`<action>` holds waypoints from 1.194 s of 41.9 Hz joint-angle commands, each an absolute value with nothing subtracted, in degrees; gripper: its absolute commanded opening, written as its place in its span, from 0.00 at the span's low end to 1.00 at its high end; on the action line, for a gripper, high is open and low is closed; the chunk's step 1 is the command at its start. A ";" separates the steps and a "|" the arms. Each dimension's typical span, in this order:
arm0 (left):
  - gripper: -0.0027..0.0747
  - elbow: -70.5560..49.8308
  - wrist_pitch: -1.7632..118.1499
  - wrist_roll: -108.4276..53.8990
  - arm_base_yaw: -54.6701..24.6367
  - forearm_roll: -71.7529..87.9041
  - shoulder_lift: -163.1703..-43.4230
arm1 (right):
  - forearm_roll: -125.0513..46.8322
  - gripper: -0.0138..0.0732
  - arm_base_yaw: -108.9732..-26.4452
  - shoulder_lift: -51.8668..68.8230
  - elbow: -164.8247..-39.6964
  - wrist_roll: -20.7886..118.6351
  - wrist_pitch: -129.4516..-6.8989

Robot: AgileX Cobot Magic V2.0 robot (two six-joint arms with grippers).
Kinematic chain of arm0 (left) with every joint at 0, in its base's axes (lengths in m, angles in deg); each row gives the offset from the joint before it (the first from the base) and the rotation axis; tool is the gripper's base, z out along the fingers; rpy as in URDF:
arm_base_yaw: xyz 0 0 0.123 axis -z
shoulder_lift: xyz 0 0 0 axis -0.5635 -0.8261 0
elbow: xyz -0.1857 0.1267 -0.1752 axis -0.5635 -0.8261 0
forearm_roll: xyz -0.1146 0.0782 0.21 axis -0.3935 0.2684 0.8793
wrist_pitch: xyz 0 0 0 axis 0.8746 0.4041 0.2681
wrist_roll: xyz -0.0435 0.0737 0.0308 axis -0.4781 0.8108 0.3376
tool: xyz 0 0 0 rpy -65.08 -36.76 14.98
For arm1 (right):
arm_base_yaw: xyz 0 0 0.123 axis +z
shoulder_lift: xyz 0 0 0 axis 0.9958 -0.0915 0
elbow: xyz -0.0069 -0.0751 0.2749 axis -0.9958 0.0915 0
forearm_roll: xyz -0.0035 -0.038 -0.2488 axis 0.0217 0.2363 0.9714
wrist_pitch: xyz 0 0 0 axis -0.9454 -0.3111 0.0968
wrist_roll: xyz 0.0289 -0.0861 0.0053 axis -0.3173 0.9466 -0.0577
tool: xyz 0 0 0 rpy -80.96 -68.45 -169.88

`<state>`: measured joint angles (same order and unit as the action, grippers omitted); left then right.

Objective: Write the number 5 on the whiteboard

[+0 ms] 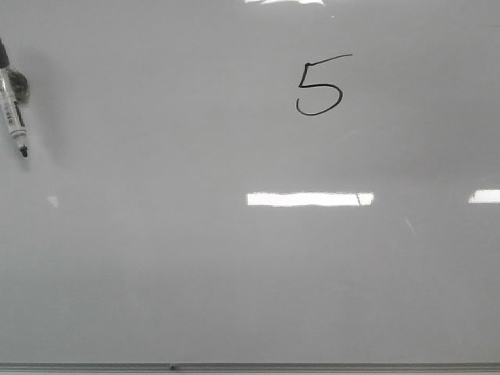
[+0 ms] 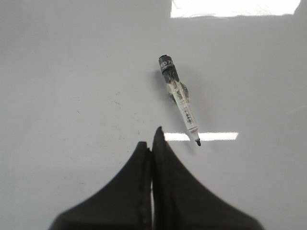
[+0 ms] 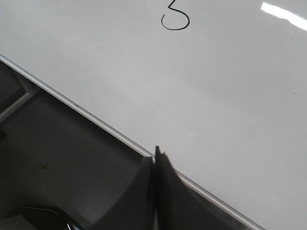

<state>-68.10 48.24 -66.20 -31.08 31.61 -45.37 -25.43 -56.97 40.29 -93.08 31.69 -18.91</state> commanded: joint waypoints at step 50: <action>0.01 -68.41 43.48 -66.20 -30.55 31.68 -44.55 | -25.64 0.08 -60.29 42.51 -92.12 31.91 -24.21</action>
<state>-68.10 48.17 -66.20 -31.00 31.74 -45.37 -25.43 -58.26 41.40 -92.24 31.69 -19.28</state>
